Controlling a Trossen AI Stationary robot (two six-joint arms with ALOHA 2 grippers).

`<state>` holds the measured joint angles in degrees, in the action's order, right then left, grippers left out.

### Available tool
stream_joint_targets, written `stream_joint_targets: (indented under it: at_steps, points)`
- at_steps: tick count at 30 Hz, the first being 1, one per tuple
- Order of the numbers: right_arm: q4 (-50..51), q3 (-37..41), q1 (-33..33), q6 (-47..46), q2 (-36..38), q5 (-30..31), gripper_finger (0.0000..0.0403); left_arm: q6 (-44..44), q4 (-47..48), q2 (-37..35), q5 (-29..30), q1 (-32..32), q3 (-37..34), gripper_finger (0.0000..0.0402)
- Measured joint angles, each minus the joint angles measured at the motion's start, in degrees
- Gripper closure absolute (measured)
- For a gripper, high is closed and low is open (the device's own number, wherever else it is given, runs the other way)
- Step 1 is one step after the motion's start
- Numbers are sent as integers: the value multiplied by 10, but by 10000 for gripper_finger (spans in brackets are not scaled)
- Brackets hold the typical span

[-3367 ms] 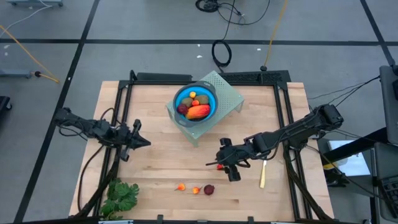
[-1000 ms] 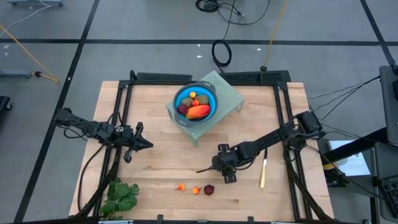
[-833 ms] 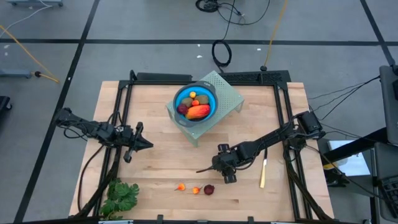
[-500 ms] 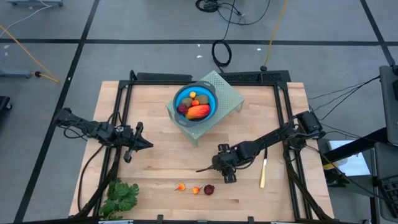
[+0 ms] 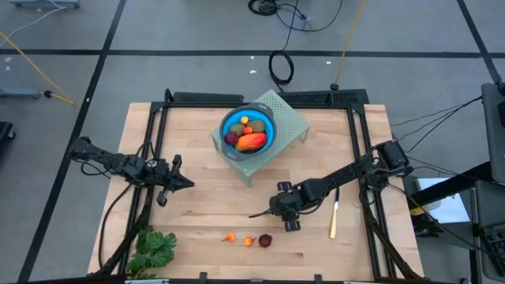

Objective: Pick & Place Fruit
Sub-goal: Put the red yellow peach into the blue strainer bowl on the shelf

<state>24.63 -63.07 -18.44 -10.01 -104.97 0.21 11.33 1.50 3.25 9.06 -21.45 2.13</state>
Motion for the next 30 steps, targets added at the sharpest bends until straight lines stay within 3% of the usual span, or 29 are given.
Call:
stream_joint_targets:
  at_steps: [13, 20, 30]
  points:
    - [5, 2, 0, 0, 16, -5, 298, -1, 0, 0, 0, 0, 0, 384]
    - [3, 2, -1, -1, 66, -5, 306, -3, 0, 0, 14, 0, 0, 400]
    - [-30, 1, -1, -15, 163, -2, 307, -6, 0, 0, 16, 0, 0, 382]
